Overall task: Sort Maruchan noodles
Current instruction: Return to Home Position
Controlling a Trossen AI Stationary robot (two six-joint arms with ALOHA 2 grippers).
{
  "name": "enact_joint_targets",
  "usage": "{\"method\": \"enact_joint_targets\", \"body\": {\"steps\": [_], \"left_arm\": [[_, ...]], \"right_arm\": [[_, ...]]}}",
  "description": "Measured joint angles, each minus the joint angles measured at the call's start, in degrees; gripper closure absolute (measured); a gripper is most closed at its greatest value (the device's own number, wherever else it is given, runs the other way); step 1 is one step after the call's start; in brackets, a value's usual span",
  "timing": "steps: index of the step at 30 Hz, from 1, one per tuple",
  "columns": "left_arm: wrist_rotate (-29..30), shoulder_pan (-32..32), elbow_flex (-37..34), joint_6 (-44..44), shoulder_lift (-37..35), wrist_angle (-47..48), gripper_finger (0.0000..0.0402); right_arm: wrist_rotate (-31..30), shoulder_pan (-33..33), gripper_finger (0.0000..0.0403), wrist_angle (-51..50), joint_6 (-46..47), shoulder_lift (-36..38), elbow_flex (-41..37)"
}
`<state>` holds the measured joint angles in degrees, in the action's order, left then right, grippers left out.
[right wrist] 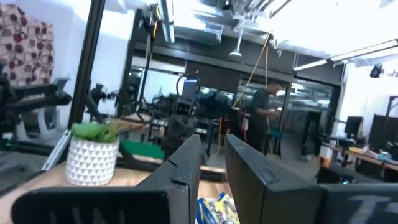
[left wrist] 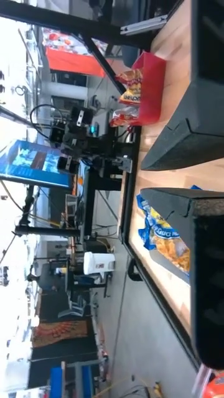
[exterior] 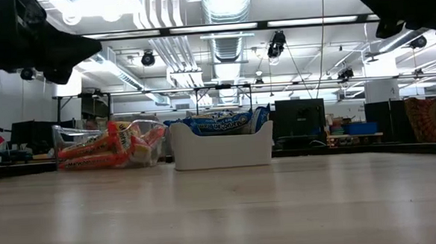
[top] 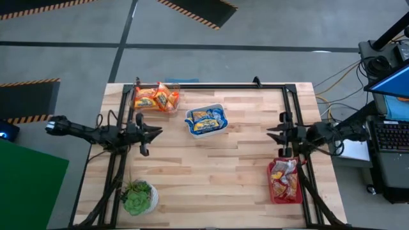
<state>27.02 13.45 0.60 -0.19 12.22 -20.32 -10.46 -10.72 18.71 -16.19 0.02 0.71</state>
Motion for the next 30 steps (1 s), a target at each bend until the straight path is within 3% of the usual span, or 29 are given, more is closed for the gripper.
{"method": "enact_joint_targets", "body": {"steps": [4,9,13,21,30], "left_arm": [[0.11,0.00,0.02,-3.40,-0.77,0.03,0.0364],[4.80,-0.02,0.33,-3.27,-0.73,1.40,0.0364],[5.08,-0.02,0.35,-3.21,-0.47,1.48,0.0364],[5.08,-0.02,0.42,-3.21,-0.15,1.46,0.0364],[5.08,-0.02,0.44,-3.19,-0.04,1.51,0.0364]], "right_arm": [[-0.46,0.02,0.0339,-0.66,-3.38,-0.27,-0.02],[-9.53,0.00,0.0339,-2.42,-4.09,-1.25,-0.02],[-13.73,0.00,0.0339,-5.17,-0.37,-1.62,-0.04],[-13.61,0.00,0.0339,-9.73,13.08,-1.67,-0.04],[-13.60,0.00,0.0339,-9.52,14.71,-1.65,-0.07]]}}
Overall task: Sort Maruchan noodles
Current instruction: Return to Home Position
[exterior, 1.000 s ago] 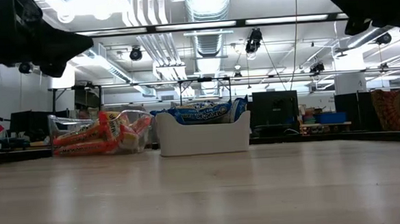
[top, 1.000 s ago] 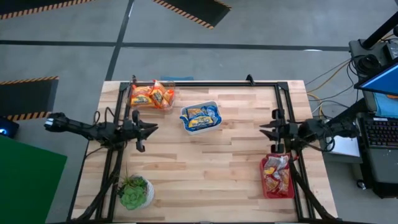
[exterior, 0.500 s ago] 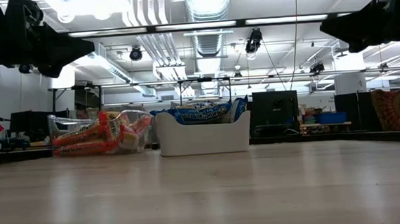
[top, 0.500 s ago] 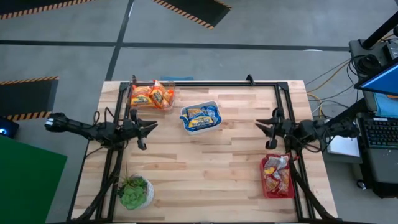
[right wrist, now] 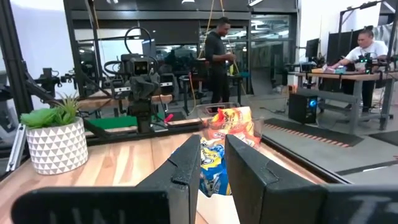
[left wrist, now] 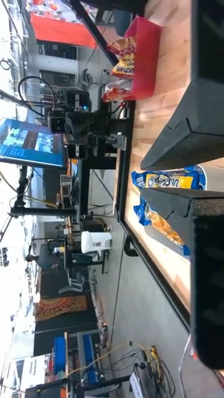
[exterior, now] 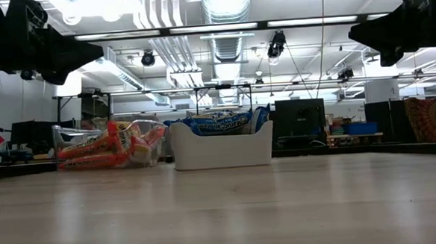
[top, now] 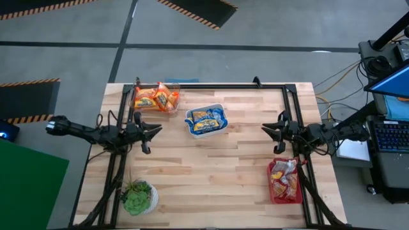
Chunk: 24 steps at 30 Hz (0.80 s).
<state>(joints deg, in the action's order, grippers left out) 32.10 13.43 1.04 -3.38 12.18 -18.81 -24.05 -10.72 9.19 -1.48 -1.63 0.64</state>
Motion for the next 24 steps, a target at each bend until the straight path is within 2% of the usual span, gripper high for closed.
{"method": "enact_joint_targets", "body": {"steps": [24], "left_arm": [[0.02,0.00,0.02,0.00,0.55,-0.02,0.0364]], "right_arm": [[-0.02,0.00,0.0339,0.00,-0.04,-0.02,-0.02]]}}
